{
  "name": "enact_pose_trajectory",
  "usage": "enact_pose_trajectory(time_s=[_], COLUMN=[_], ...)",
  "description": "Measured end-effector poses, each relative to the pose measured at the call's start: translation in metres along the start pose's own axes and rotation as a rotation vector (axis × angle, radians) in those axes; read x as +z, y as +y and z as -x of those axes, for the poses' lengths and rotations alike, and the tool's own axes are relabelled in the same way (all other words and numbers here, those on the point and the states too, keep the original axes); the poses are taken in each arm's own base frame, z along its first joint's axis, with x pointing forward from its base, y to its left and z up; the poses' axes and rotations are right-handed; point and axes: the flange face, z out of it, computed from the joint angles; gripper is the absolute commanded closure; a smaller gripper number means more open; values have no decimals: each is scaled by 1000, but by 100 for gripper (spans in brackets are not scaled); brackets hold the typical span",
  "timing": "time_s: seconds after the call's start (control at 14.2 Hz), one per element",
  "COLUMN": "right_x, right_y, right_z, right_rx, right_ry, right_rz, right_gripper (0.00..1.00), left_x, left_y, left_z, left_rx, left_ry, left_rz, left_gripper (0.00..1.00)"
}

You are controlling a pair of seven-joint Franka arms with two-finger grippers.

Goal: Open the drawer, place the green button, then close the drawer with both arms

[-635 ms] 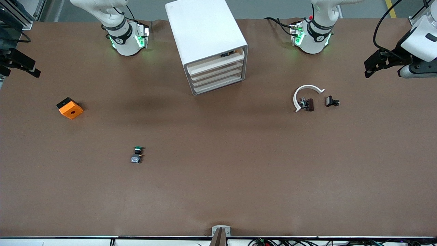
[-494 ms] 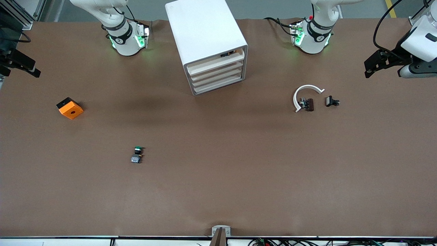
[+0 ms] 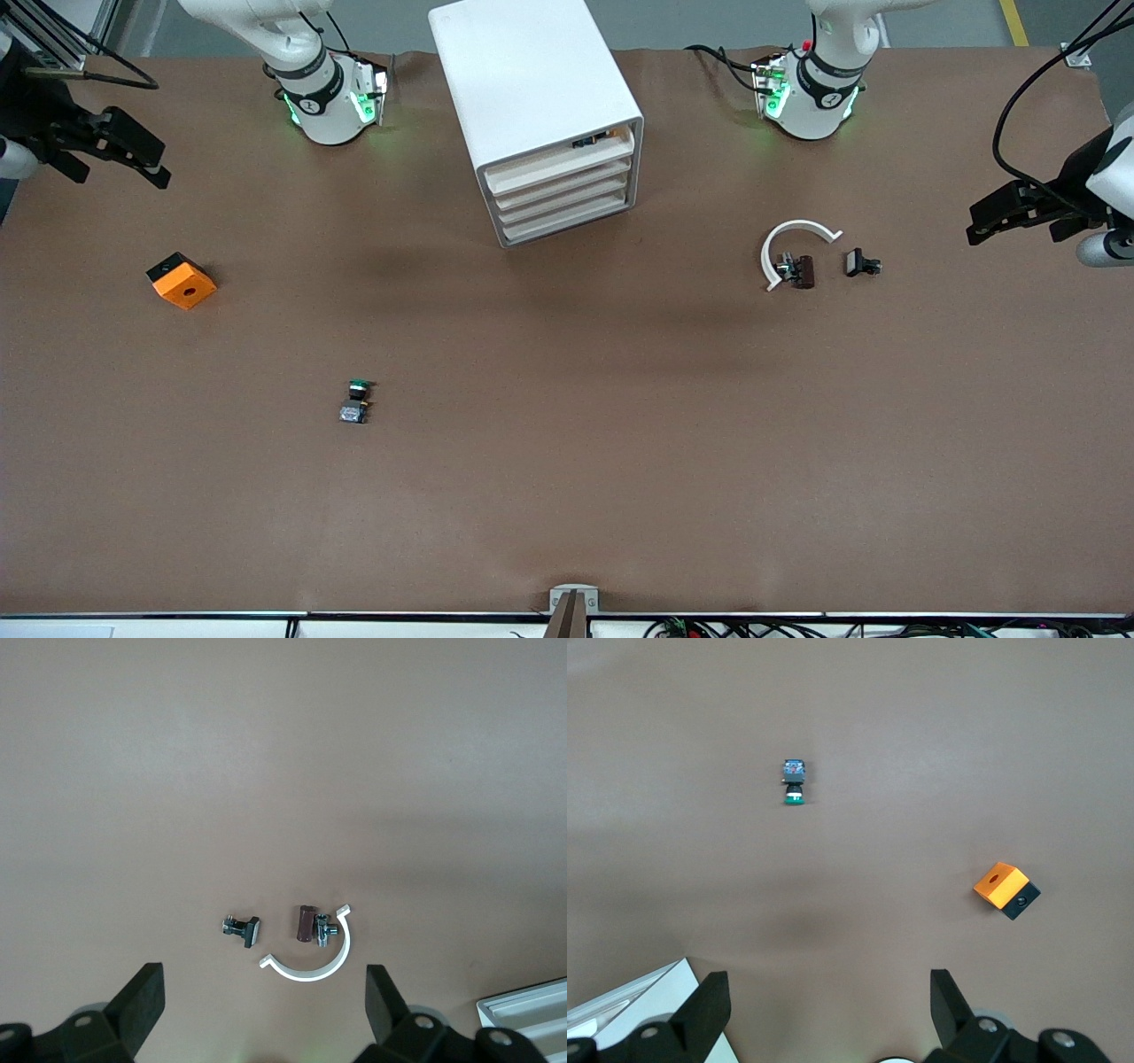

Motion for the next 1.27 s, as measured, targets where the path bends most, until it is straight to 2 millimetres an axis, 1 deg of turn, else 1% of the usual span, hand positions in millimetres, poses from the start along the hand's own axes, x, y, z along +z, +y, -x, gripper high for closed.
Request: enact_pose_trajectory(time_s=[0.14, 0.28, 0.56, 0.63, 0.78, 0.92, 0.99, 1.06, 1.27], right_x=[0, 0, 0, 0, 0, 0, 0, 0, 1], right_y=[15, 33, 90, 99, 103, 98, 96, 95, 91], right_z=[-3, -5, -9, -9, -9, -9, -9, -9, -9], right_rx=[28, 21, -43, -44, -47, -56, -60, -62, -69], right_ry=[1, 2, 3, 3, 3, 3, 3, 3, 3], right_rz=[0, 0, 0, -1, -1, -1, -1, -1, -1], right_gripper=[0, 0, 0, 0, 0, 0, 0, 0, 0], left_x=[-2, -2, -2, -2, -3, -2, 1, 10, 61], left_y=[2, 1, -1, -1, -1, -1, -1, -1, 1], left_z=[1, 1, 3, 3, 3, 3, 2, -2, -27], left_rx=[5, 2, -1, -2, -2, -2, -1, 0, 8], left_ry=[0, -1, -16, -17, -17, -18, -26, -48, -138], left_rz=[0, 0, -1, -1, -1, -1, -1, 0, 14], left_gripper=[0, 0, 0, 0, 0, 0, 0, 0, 0])
